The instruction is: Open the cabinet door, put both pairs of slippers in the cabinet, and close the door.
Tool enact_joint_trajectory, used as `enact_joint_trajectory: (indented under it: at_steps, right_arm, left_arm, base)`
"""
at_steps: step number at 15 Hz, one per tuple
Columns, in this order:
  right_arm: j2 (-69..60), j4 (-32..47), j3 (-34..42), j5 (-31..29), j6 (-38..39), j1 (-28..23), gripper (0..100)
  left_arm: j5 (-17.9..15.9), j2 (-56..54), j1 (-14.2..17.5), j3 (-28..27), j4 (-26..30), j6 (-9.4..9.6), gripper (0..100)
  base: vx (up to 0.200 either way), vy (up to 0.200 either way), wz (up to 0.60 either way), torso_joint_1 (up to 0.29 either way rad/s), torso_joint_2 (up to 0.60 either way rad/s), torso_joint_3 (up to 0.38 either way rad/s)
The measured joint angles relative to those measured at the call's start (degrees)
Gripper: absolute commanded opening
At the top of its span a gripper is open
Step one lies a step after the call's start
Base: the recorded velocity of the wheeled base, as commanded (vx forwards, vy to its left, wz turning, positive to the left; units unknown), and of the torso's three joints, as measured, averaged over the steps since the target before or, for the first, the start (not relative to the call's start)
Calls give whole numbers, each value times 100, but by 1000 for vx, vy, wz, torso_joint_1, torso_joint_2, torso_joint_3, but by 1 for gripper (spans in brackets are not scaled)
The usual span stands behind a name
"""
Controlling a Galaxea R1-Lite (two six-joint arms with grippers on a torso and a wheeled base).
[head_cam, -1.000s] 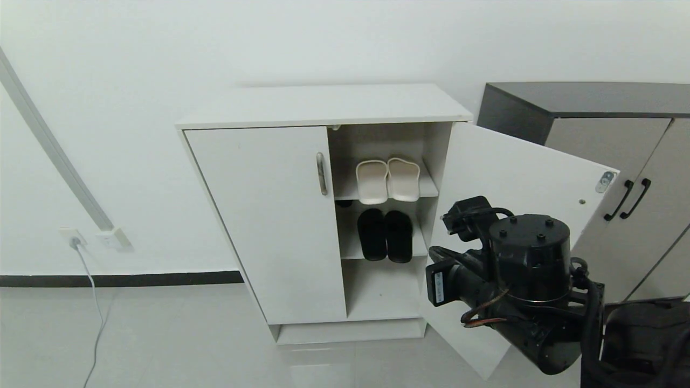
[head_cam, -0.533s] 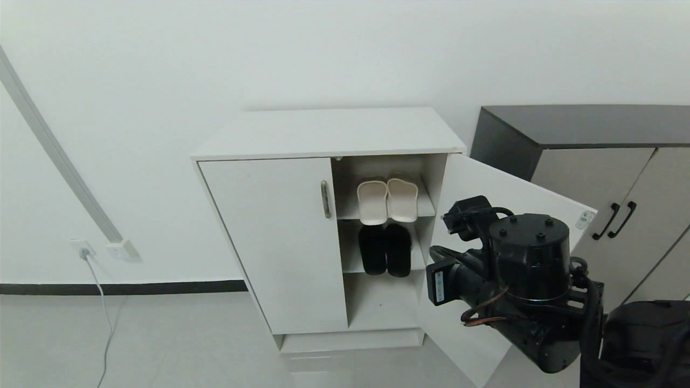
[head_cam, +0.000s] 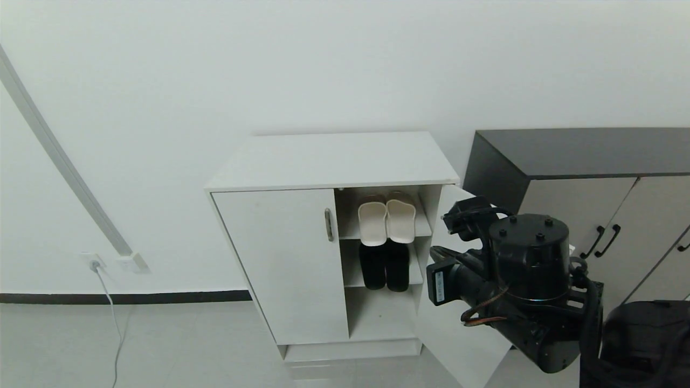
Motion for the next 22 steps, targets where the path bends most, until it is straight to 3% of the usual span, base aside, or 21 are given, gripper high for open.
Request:
enact_joint_trajectory:
  at_steps: [9, 20, 22]
  right_arm:
    - [-10, -1, 43, 5, 0, -74, 0]
    - [-93, -195, 129, 18, -121, -282, 0]
    - [-96, -195, 140, 18, -169, -308, 0]
  left_arm:
    - [2, 0, 0, 0, -2, 2, 0]
    - [-11, 0, 0, 0, 0, 16, 0]
    - [-2, 0, 0, 0, -2, 11, 0]
  base:
    - [0, 0, 0, 228, -517, -288]
    - [0, 0, 0, 5, -7, -4]
    - [0, 0, -600, 0, 0, 0]
